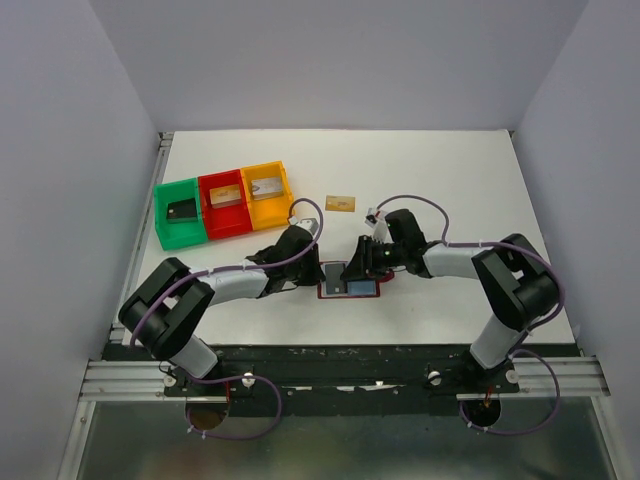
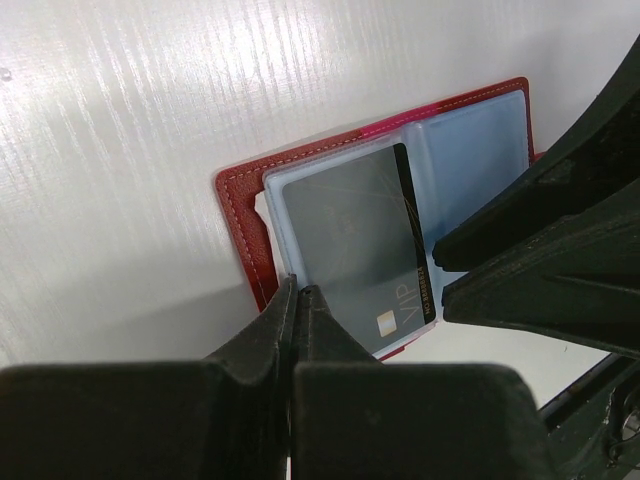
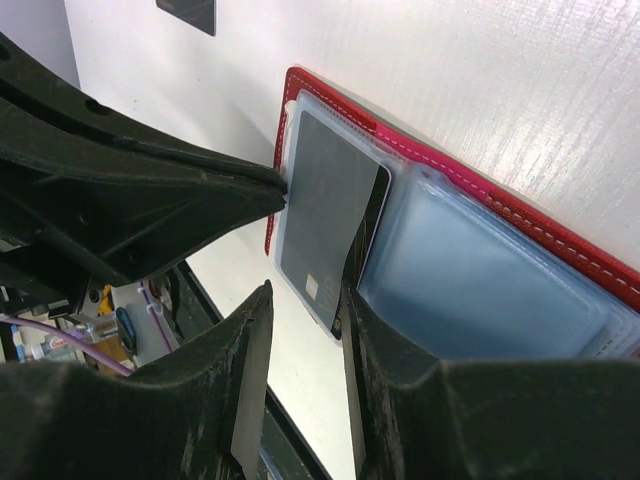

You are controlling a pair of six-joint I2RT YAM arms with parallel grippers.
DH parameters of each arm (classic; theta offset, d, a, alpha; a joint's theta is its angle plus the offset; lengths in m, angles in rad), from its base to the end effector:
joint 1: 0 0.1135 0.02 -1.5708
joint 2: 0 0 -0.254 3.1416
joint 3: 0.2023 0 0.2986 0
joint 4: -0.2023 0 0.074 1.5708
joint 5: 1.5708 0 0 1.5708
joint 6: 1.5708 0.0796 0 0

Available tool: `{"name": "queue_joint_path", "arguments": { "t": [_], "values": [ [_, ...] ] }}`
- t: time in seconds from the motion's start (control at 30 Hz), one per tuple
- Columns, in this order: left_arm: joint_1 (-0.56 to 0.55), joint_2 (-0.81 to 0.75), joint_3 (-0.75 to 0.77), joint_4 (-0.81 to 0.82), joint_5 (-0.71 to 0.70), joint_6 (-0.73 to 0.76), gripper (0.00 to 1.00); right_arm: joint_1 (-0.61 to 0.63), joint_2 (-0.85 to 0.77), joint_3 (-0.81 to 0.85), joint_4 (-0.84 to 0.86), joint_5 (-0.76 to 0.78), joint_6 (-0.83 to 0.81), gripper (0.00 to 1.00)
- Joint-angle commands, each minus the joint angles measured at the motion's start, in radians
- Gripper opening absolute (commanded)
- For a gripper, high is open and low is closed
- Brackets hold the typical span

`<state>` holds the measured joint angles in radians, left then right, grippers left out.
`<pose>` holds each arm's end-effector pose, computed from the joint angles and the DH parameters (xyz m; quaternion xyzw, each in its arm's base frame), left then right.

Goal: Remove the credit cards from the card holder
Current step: Remove the credit card from the card holder.

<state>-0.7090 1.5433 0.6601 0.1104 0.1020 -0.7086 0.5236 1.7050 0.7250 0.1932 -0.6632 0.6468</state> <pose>0.2639 -0.2371 0.0725 0.0200 0.9202 -0.2882 0.2640 0.2901 0.2241 0.0589 -0.0703 0.8798 0.4503 0.1349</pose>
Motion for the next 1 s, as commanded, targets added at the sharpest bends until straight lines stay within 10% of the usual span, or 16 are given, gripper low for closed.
{"name": "queue_joint_path", "arguments": {
  "t": [0.0,0.97],
  "values": [
    [0.003,0.015,0.016,-0.003,0.010,-0.009,0.00,0.006,0.024,0.022,0.008,-0.004,-0.001,0.41],
    [0.003,-0.049,0.001,-0.040,-0.033,-0.009,0.00,0.006,0.054,0.027,-0.029,0.036,-0.016,0.41]
  ]
}}
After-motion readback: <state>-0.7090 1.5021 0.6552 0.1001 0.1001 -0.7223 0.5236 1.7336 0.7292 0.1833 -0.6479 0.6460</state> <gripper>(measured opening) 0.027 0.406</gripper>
